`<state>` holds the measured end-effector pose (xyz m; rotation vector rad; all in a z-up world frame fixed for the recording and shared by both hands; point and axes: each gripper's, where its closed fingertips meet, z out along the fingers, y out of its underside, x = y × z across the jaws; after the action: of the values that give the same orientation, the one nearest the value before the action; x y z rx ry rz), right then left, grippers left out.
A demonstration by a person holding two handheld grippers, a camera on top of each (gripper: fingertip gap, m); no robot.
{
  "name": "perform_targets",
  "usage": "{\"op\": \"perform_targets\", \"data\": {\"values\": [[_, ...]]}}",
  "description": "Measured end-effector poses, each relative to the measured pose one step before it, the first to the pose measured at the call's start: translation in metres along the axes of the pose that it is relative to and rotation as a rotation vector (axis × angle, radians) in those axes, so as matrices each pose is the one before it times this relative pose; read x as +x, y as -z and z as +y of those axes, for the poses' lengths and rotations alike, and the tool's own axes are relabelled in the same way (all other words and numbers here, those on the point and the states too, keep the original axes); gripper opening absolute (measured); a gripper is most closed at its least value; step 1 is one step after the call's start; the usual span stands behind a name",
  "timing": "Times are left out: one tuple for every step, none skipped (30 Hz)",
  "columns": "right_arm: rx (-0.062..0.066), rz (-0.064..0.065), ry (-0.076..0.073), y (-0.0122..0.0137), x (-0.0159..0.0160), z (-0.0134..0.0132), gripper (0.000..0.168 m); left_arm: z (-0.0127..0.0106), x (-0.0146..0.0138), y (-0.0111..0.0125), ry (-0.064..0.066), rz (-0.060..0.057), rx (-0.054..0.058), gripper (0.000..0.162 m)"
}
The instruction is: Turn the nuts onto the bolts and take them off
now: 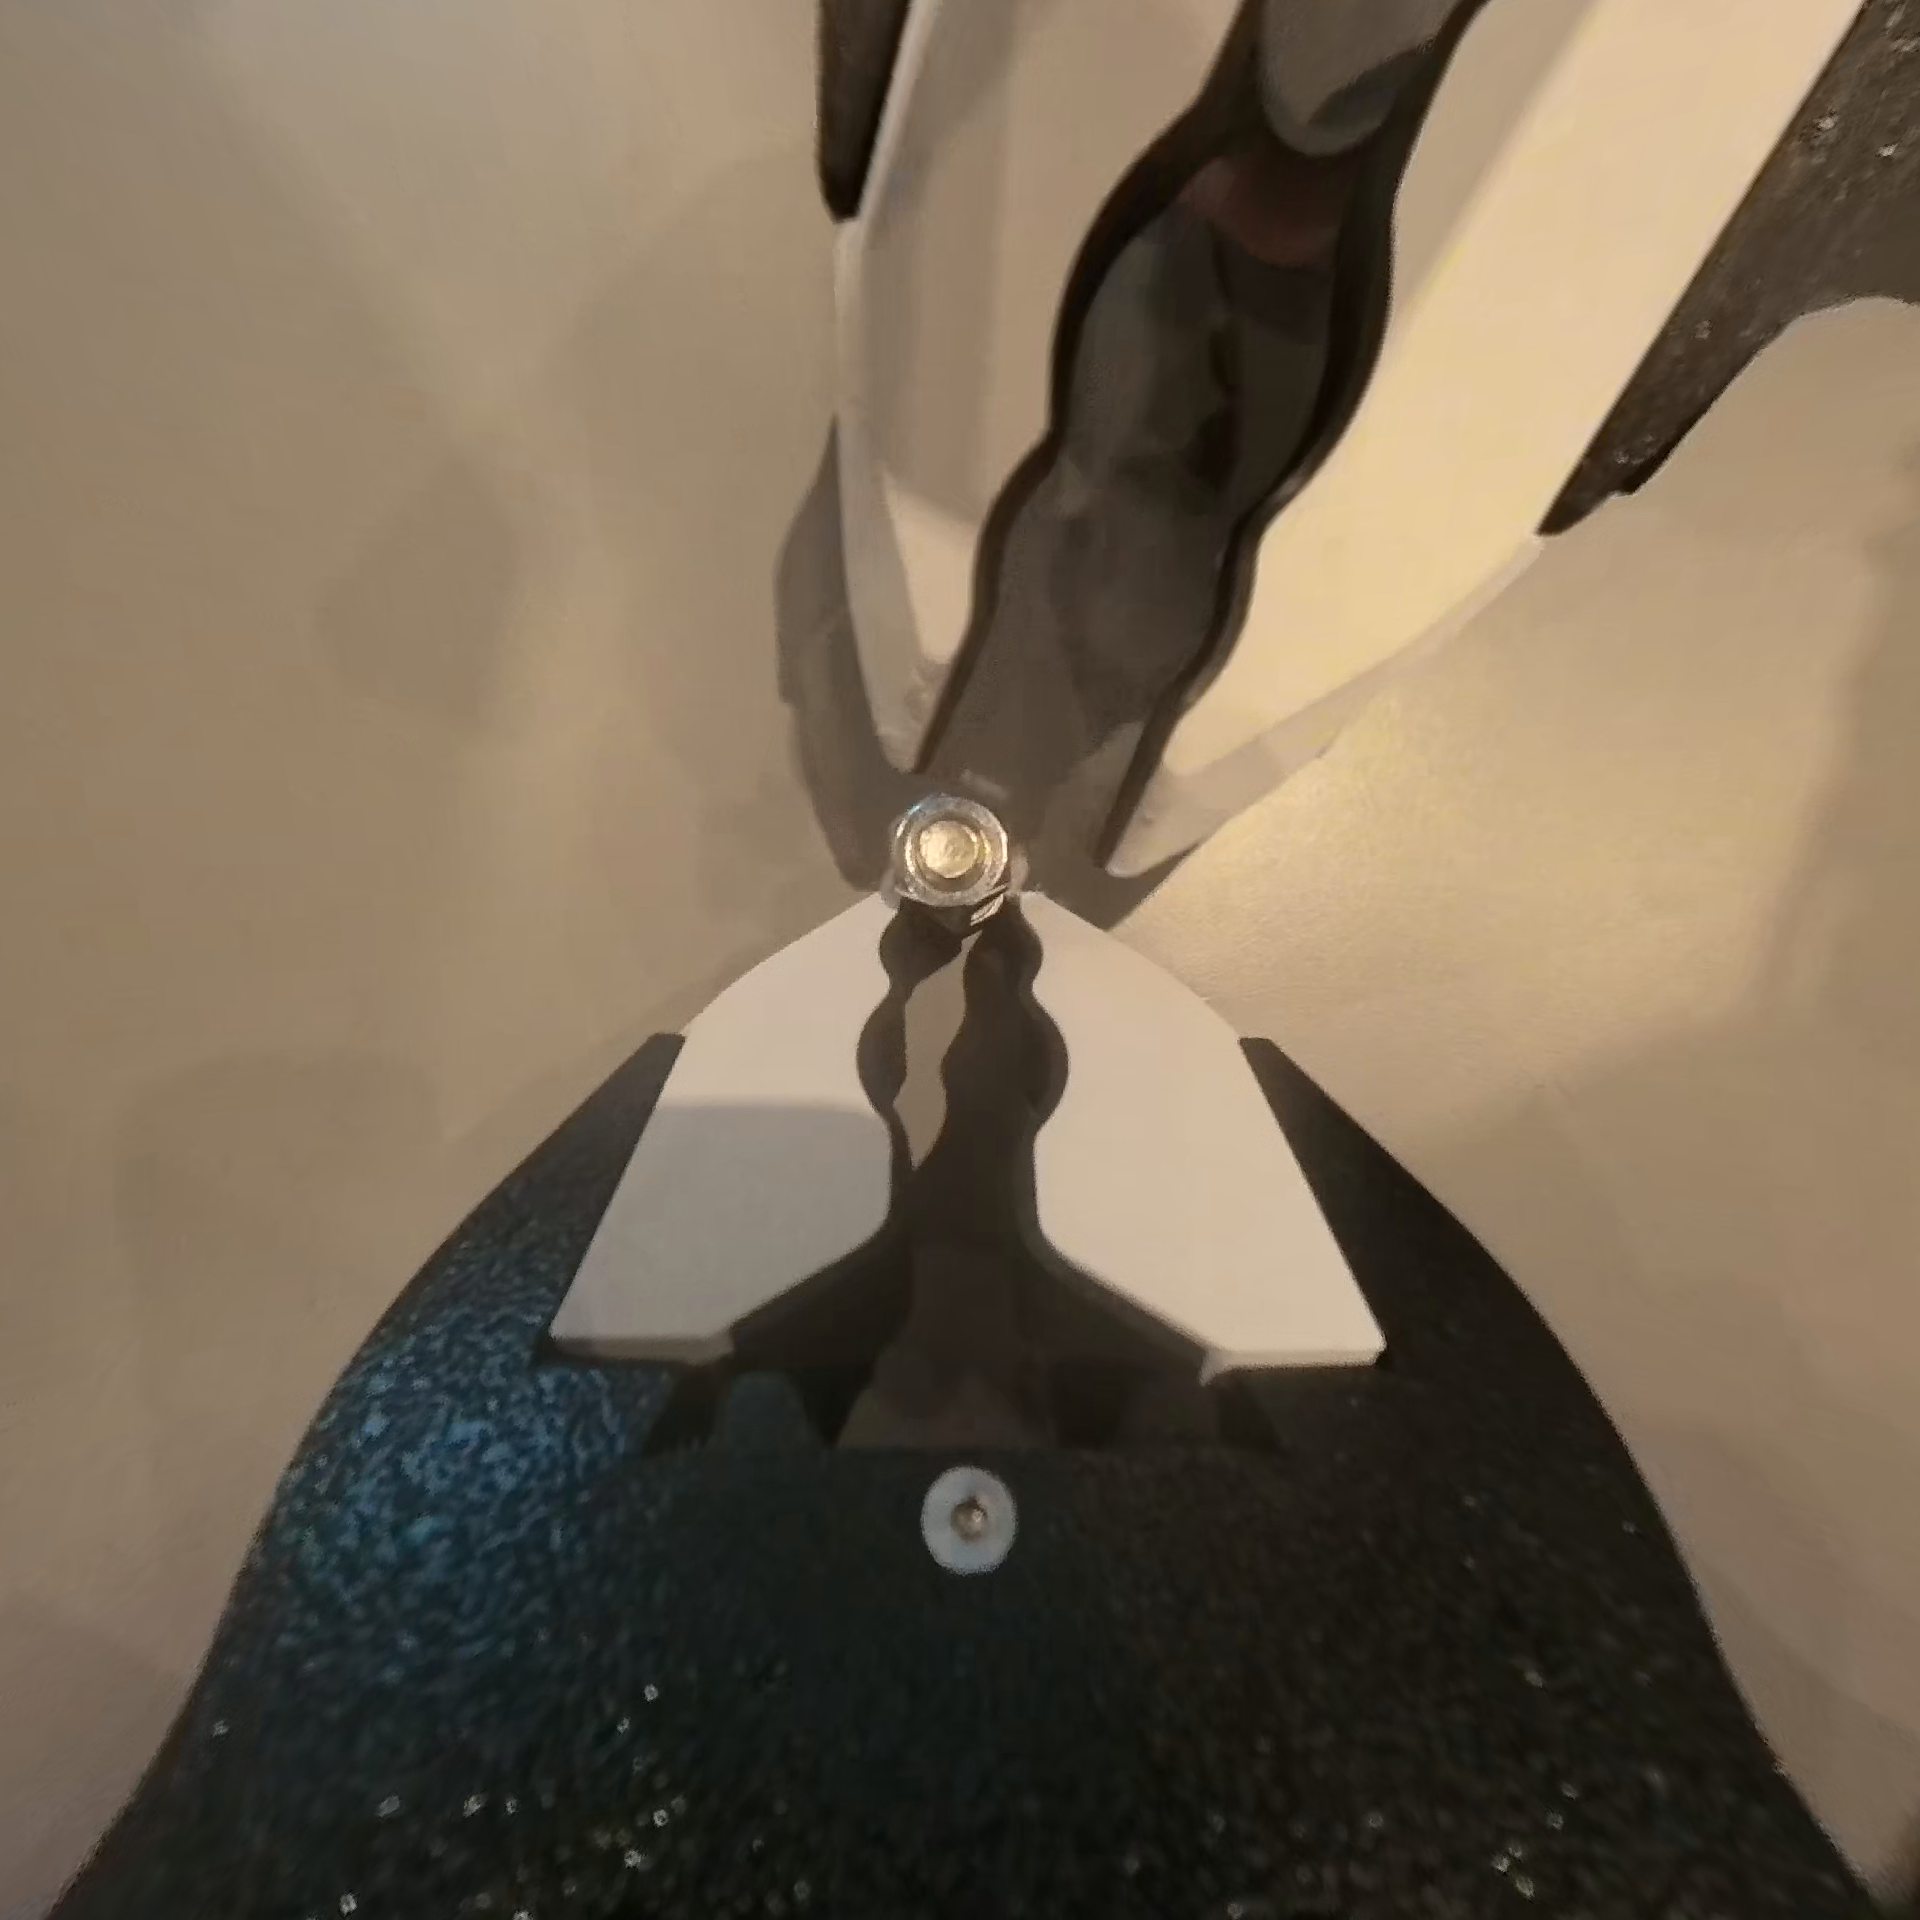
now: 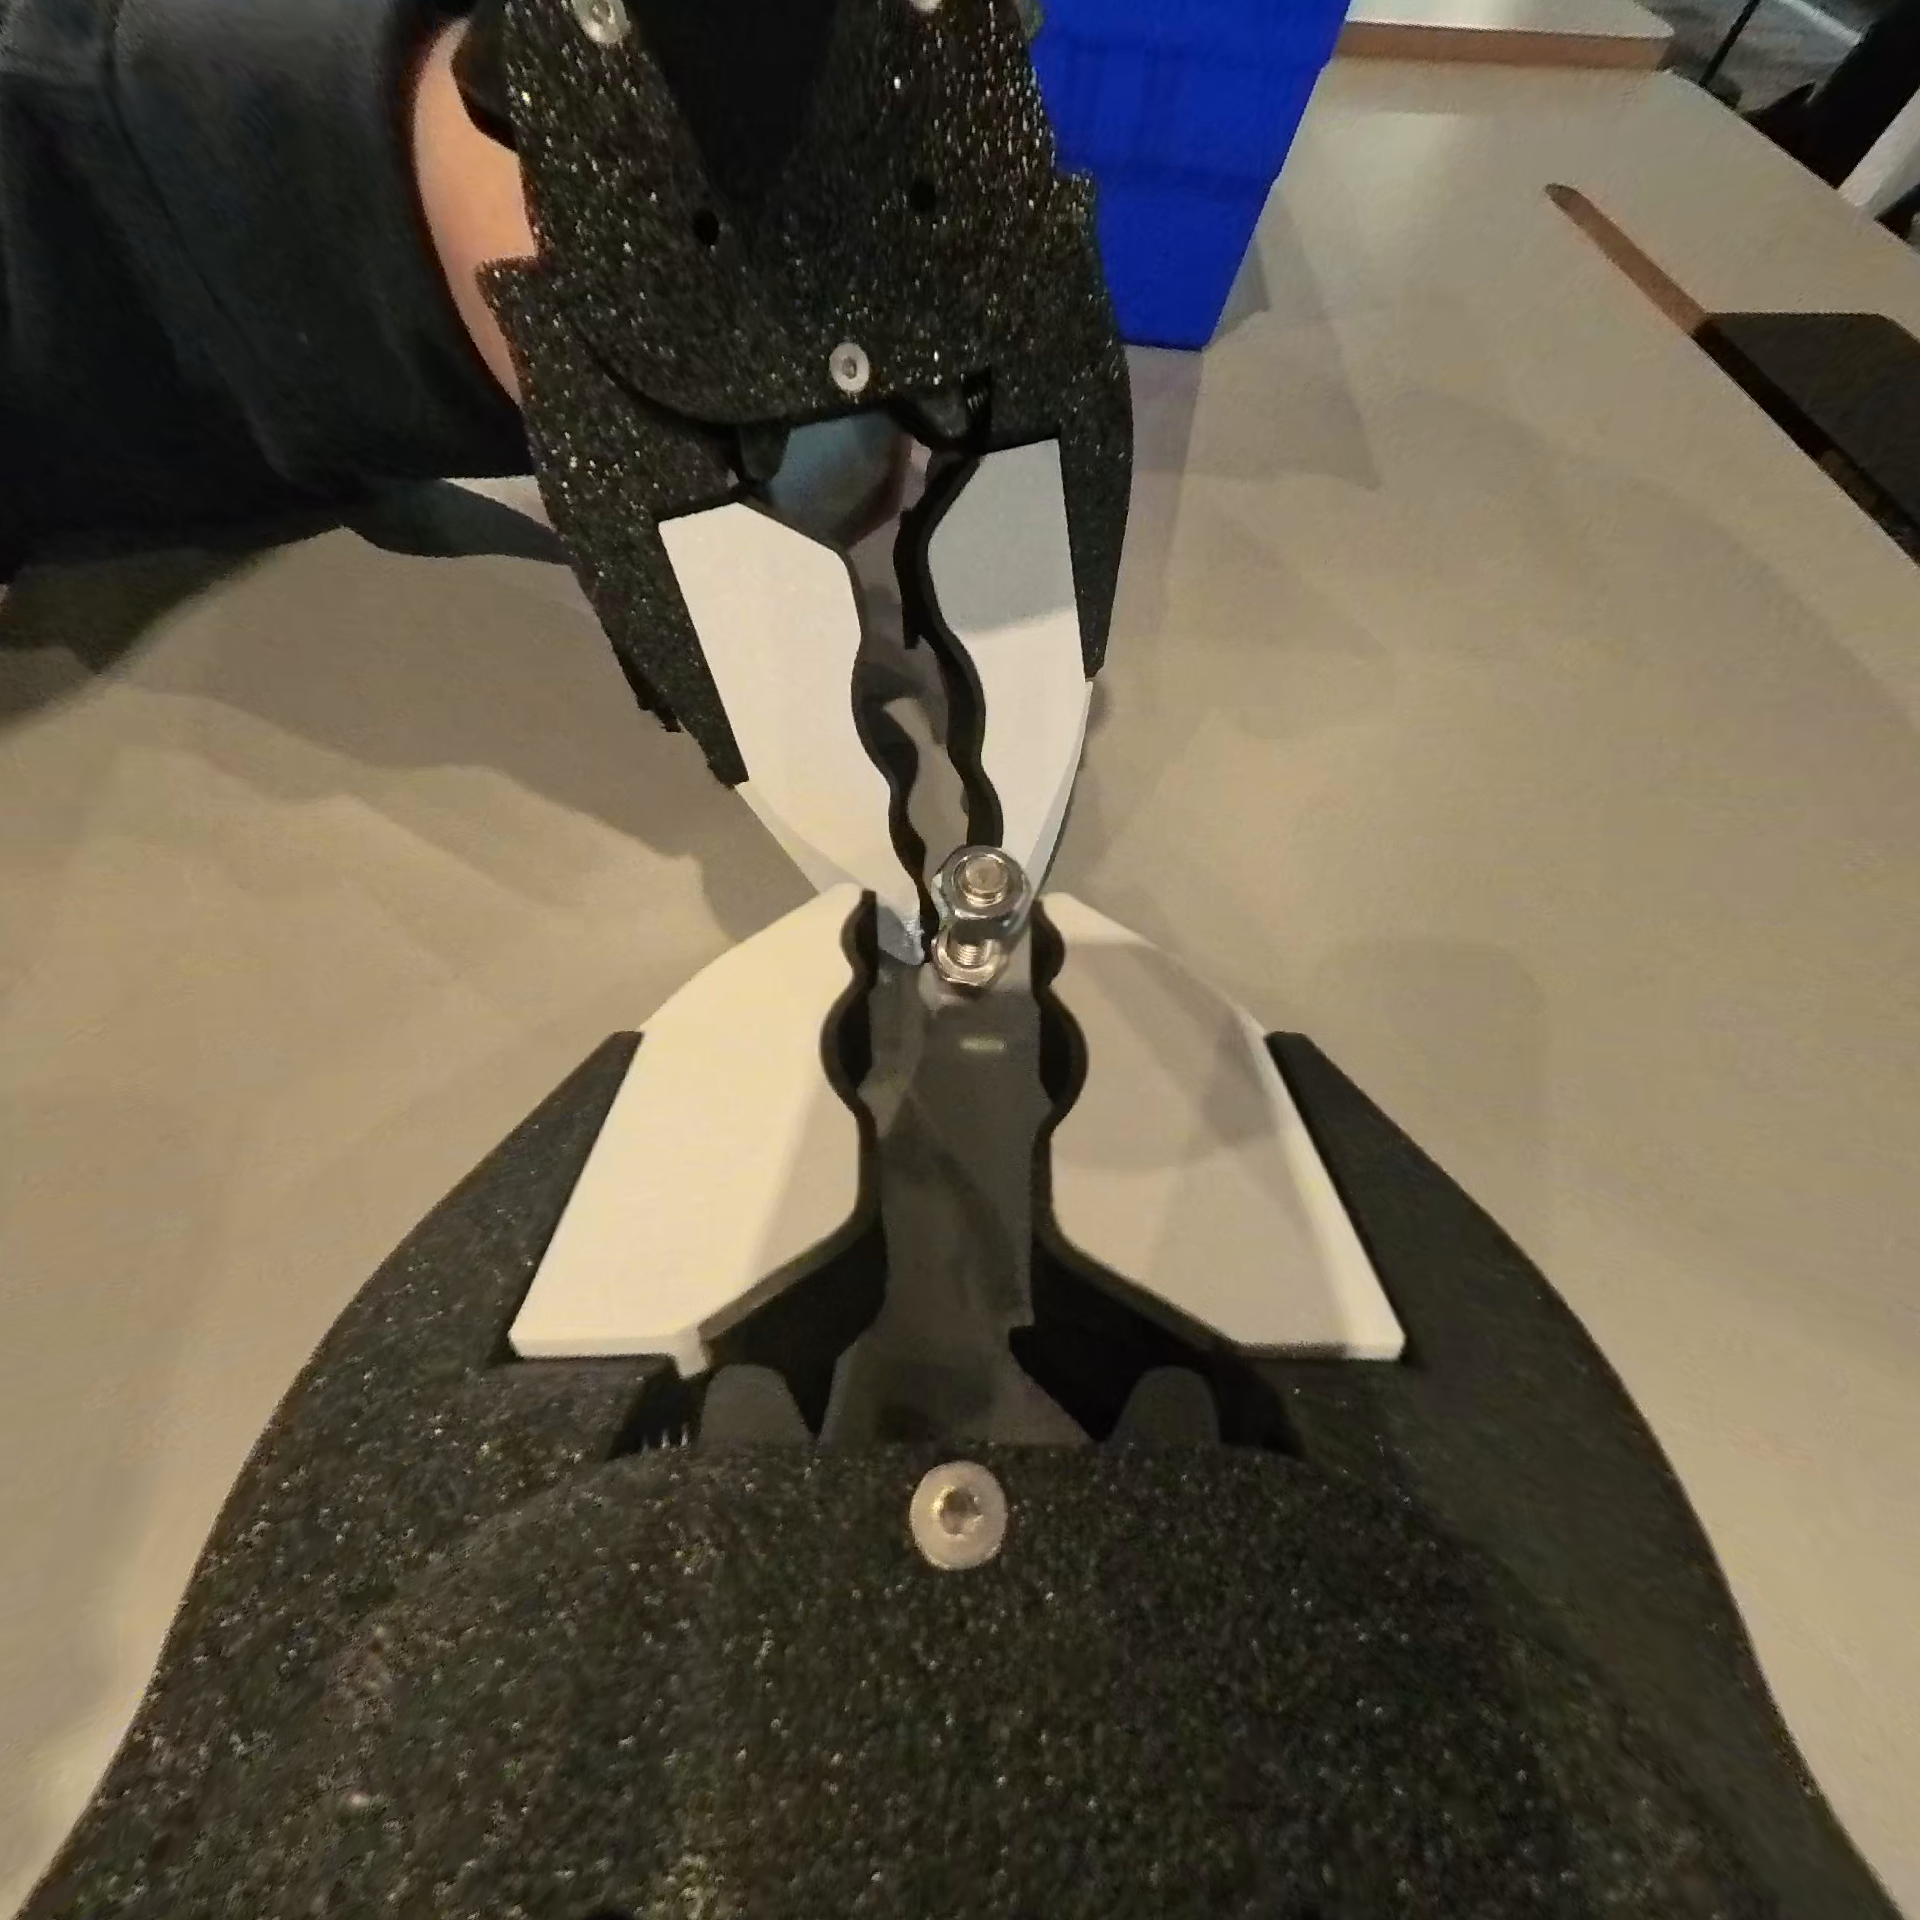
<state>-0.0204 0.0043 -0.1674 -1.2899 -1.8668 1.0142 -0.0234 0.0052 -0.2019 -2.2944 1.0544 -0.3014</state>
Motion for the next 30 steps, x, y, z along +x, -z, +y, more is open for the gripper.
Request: {"op": "perform_targets", "data": {"values": [[0.0023, -0.0022, -0.0035, -0.00086, 0.00003, -0.00019, 0.029, -0.00001, 0.00009, 0.00004, -0.0004, 0.0008, 0.0018, 0.015], [-0.0011, -0.0061, -0.0041, -0.00088, -0.00047, 0.00034, 0.03, 0.0, 0.00002, 0.00003, -0.0003, 0.0008, 0.0014, 0.015], [-0.0058, -0.0096, -0.0047, -0.00087, -0.00102, 0.00109, 0.031, 0.00004, 0.00001, -0.00008, -0.0008, 0.001, 0.0006, 0.015], [-0.0069, -0.0108, -0.0035, -0.0005, -0.00158, 0.00124, 0.031, 0.00006, 0.00008, 0.00006, -0.0007, 0.0009, 0.0004, 0.015], [-0.004, -0.0141, -0.0014, 0.0005, -0.00248, 0.00083, 0.032, -0.00002, 0.00007, 0.00001, -0.0006, 0.0007, 0.001, 0.015], [-0.0002, -0.0263, 0.0023, 0.00233, -0.00396, -0.00017, 0.024, -0.00004, -0.00003, 0.00002, 0.0, 0.0007, 0.0021, 0.015], [0.0015, -0.0335, -0.0005, 0.00263, -0.00463, -0.00048, 0.012, 0.00002, 0.0001, -0.00006, 0.0013, 0.0009, 0.0021, 0.015], [0.0141, -0.001, -0.0067, 0.00175, 0.00016, -0.00183, 0.012, 0.00004, 0.00001, 0.00006, -0.0005, 0.0008, 0.001, 0.015], [0.0121, 0.0174, -0.0043, 0.00103, 0.00316, -0.00164, 0.014, -0.00001, 0.00006, 0.0, -0.0018, 0.0004, 0.0, 0.015], [0.0045, 0.0239, -0.0014, 0.00024, 0.00412, -0.00062, 0.018, 0.00001, 0.0, -0.00002, -0.0006, 0.0004, -0.0009, 0.015], [0.001, 0.0242, 0.0008, -0.00067, 0.00385, -0.00024, 0.023, 0.00001, 0.00003, -0.00002, -0.0002, 0.0004, -0.001, 0.015], [0.0004, 0.0208, 0.0032, -0.00141, 0.00302, -0.00003, 0.029, -0.00004, -0.00002, 0.00008, 0.0001, 0.0004, -0.0005, 0.015], [-0.0061, 0.0074, 0.0042, -0.00189, 0.00087, 0.00109, 0.032, 0.00003, 0.00001, -0.00011, 0.0003, 0.0005, -0.0001, 0.015], [-0.0133, -0.0041, 0.0041, -0.00182, -0.00117, 0.00207, 0.034, 0.00003, 0.00001, 0.00003, 0.0003, 0.0004, 0.0002, 0.015], [-0.0151, -0.0124, 0.0048, -0.00149, -0.00278, 0.00233, 0.034, -0.00003, 0.00007, -0.00002, 0.0004, 0.0003, 0.0003, 0.015], [-0.0106, -0.0161, 0.0059, -0.0003, -0.00353, 0.00155, 0.033, 0.00002, -0.00005, 0.00001, 0.0007, 0.0003, 0.0, 0.015], [-0.0015, -0.0174, 0.0065, 0.00186, -0.00312, -0.00034, 0.027, 0.0, 0.0001, 0.0, 0.0002, 0.0007, 0.0, 0.015], [-0.0063, -0.0358, -0.0022, 0.00237, -0.00456, 0.00019, 0.021, -0.00005, 0.0, -0.00004, 0.0005, 0.0014, 0.0001, 0.015], [0.0116, -0.0076, -0.0173, 0.00111, 0.0003, -0.0012, 0.016, 0.00002, -0.00012, -0.00001, 0.0006, 0.0015, -0.0003, 0.015], [0.0116, 0.0103, -0.0182, 0.00024, 0.00337, -0.0006, 0.01, -0.00005, 0.00004, -0.00005, -0.0009, 0.0009, -0.0005, 0.015], [0.0075, 0.0182, -0.0103, -0.00032, 0.00407, -0.00004, 0.016, 0.00001, 0.00002, -0.00001, -0.001, 0.0002, -0.0005, 0.015], [0.0044, 0.0235, 0.001, -0.00072, 0.00383, -0.00014, 0.023, 0.00005, 0.00005, 0.00004, -0.0003, -0.0001, 0.0, 0.015], [0.0035, 0.0243, 0.0107, -0.0009, 0.00303, -0.00031, 0.028, -0.00005, -0.00005, -0.00002, 0.0004, -0.0001, 0.0009, 0.015], [0.0001, 0.0175, 0.0128, -0.00106, 0.00162, -0.00025, 0.032, 0.0, -0.00001, 0.00003, 0.0004, 0.0001, 0.0014, 0.015], [-0.0042, 0.0112, 0.0099, -0.00136, 0.00066, 0.00018, 0.034, 0.00002, 0.00001, 0.00005, 0.0005, 0.0002, 0.0012, 0.015], [-0.0103, 0.001, 0.0074, -0.00132, -0.0006, 0.00121, 0.036, -0.00004, -0.00001, -0.00001, 0.0004, 0.0002, 0.0008, 0.015], [-0.0123, -0.0159, 0.0032, -0.001, -0.00302, 0.00142, 0.035, 0.00003, -0.00004, 0.00003, 0.0003, 0.0, 0.0003, 0.015], [-0.0087, -0.0272, -0.0018, -0.00007, -0.00458, 0.00095, 0.03, -0.00002, 0.00007, -0.00002, -0.0001, 0.0001, -0.0003, 0.015], [-0.0011, -0.0316, -0.0004, 0.00161, -0.00489, -0.00017, 0.022, -0.00002, 0.00007, -0.00004, 0.0, 0.0006, -0.0007, 0.015], [0.0027, -0.0397, -0.0005, 0.00234, -0.00547, -0.00062, 0.007, 0.00003, 0.00007, 0.0, 0.0001, 0.001, -0.0006, 0.015]]}}
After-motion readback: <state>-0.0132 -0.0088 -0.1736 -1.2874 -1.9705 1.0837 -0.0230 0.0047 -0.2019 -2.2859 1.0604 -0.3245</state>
